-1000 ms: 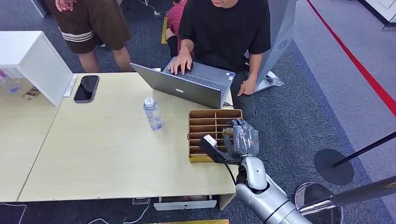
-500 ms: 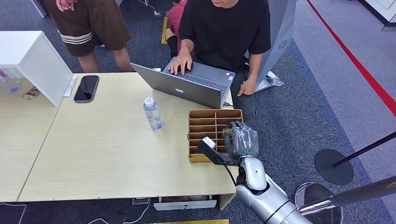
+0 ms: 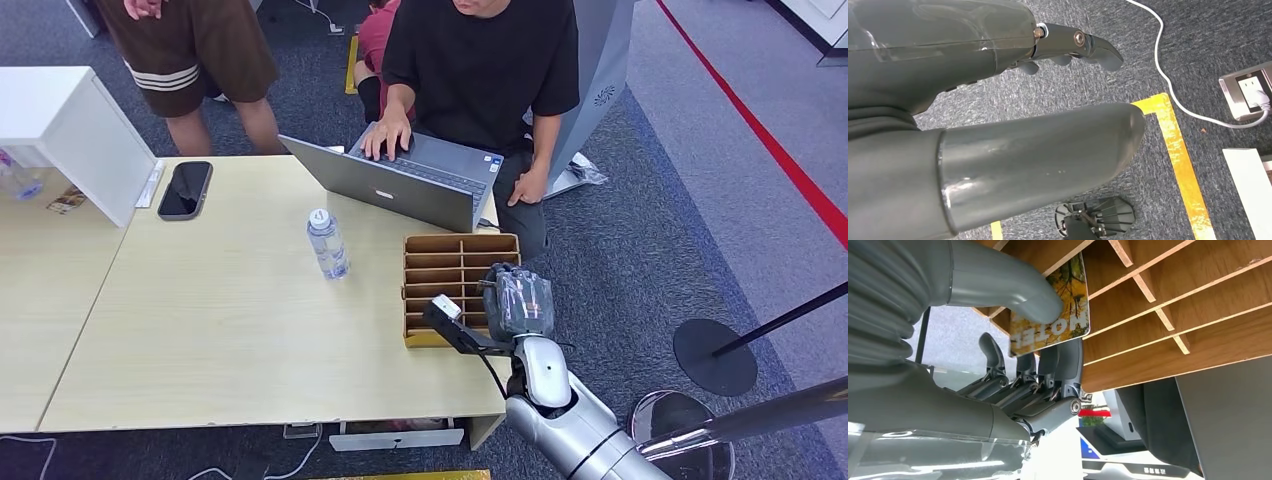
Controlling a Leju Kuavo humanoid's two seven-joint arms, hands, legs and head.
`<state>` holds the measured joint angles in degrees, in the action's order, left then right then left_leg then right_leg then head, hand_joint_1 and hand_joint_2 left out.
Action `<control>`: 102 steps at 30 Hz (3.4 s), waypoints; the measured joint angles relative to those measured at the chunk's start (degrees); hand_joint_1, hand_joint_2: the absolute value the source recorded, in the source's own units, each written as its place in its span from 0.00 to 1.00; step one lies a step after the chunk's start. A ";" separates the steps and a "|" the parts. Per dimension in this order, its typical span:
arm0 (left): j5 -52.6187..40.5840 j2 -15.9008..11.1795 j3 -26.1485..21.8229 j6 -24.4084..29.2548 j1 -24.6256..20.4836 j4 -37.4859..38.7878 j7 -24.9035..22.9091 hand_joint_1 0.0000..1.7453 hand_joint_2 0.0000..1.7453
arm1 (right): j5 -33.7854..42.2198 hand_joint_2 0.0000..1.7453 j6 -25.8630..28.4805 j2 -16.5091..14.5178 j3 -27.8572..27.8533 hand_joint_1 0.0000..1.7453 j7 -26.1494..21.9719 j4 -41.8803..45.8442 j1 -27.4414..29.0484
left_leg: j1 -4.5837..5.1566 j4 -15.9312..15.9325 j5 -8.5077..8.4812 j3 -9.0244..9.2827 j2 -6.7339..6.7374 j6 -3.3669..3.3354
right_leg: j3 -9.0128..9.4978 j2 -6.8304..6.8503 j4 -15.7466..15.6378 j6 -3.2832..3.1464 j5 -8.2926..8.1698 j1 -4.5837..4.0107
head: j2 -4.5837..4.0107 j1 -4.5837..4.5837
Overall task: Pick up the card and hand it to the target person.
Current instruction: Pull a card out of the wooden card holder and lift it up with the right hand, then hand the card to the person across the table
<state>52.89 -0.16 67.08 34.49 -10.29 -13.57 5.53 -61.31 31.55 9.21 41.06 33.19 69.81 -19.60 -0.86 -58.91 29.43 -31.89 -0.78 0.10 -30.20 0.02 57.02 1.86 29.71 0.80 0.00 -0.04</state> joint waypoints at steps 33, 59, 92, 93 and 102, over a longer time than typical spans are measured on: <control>0.13 -0.09 -0.01 0.42 0.15 0.00 0.60 0.00 0.00 | -7.42 1.00 -3.91 5.50 -0.31 0.85 1.62 12.24 -0.59 | 0.01 -0.02 0.00 0.01 0.00 0.00 | 0.00 0.00 0.00 0.01 -0.01 0.01 | 0.00 0.00; -1.69 -0.10 0.00 -0.66 -0.73 0.00 -0.44 0.00 0.00 | 1.68 1.00 -2.56 10.09 -3.57 0.83 -0.39 14.07 -11.16 | 0.01 -0.02 0.00 -0.01 0.00 0.00 | 0.00 0.00 0.00 0.01 -0.01 0.01 | 0.00 0.00; -3.87 0.07 0.24 -2.36 -2.10 0.00 -1.90 0.00 0.00 | 8.59 1.00 1.45 6.69 -0.54 0.00 -5.33 -10.87 -18.52 | 0.01 -0.02 0.00 -0.04 -0.04 0.00 | 0.00 0.03 0.01 0.01 -0.01 0.01 | 0.00 -0.01; -3.87 0.07 0.24 -2.36 -2.10 0.00 -1.90 0.00 0.00 | 8.58 1.00 1.46 6.68 -0.51 0.00 -5.30 -10.93 -18.52 | 0.01 -0.02 0.00 -0.04 -0.04 0.00 | 0.00 0.03 0.01 0.01 -0.01 0.01 | 0.00 0.00; -3.87 0.07 0.26 -2.40 -2.04 0.00 -1.64 0.00 0.00 | 4.50 1.00 8.34 4.16 -5.21 0.00 -16.81 -10.29 -14.12 | 0.00 -0.02 0.00 -0.04 -0.06 0.00 | 0.00 0.03 0.01 0.01 -0.01 -0.01 | 0.00 0.01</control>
<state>49.03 -0.09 67.34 32.09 -12.34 -13.57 3.89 -56.81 39.89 13.37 35.85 16.39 59.51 -33.72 -0.87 -58.93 29.43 -31.93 -0.84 0.10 -30.20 0.05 57.03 1.87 29.70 0.79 0.00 -0.03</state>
